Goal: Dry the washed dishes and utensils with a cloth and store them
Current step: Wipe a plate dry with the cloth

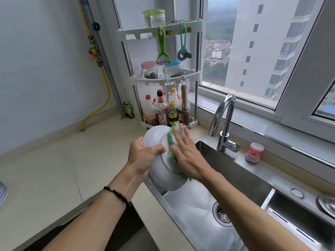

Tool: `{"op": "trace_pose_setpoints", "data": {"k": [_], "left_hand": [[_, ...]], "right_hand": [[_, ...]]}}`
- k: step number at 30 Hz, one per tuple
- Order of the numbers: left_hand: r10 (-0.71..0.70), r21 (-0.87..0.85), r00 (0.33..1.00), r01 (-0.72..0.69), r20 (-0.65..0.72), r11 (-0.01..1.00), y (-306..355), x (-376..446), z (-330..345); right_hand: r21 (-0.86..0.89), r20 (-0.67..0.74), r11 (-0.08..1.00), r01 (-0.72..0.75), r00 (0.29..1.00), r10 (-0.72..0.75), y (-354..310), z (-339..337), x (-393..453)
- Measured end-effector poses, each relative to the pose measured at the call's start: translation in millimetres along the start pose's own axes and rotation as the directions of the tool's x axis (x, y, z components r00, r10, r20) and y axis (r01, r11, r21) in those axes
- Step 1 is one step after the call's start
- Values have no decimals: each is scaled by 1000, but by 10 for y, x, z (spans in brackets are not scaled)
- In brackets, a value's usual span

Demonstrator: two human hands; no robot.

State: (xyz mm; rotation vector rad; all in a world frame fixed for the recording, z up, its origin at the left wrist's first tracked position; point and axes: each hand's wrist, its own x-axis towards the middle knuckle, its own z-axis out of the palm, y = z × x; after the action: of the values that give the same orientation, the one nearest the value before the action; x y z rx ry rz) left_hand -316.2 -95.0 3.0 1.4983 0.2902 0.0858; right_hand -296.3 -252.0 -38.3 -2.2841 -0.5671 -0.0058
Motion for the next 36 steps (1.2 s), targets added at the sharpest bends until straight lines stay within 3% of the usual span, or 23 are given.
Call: {"op": "trace_pose_setpoints", "data": {"k": [3,7,12,15,20,24,29,32,34,36], "left_hand": [[-35,-59,999,33,-28,998,-18,33,8],[-62,-37,995,59,-76,998,-39,30,37],[-52,-79,977,36,-207,996,-26,68,23],[-15,-44,965,3,-261,999,-41,39,35],[-5,-39,930,-10,-366,999,-79,14,139],[33,24,933,-26,-359,999,-114,-8,108],[58,-5,936,-64,-346,998,23,26,78],[79,20,967,-76,-243,997,60,2,-44],[73,44,988,-68,-135,997,69,-43,-163],[53,78,998,-51,-20,996,57,-72,-289]], "right_hand": [[50,72,993,105,992,-108,-114,53,-95],[106,56,992,-68,996,62,-41,-63,-6],[125,76,992,36,996,-46,-104,124,-197],[130,33,988,-84,996,80,8,163,-188],[276,-103,961,1,994,28,-351,557,-379],[357,-97,902,-242,951,293,-109,530,-161],[395,-226,912,-111,951,213,-469,714,-205],[547,-306,815,-193,860,408,-328,700,-37],[676,-245,662,-323,749,615,-197,558,177],[670,-182,618,-412,716,674,-110,368,318]]}}
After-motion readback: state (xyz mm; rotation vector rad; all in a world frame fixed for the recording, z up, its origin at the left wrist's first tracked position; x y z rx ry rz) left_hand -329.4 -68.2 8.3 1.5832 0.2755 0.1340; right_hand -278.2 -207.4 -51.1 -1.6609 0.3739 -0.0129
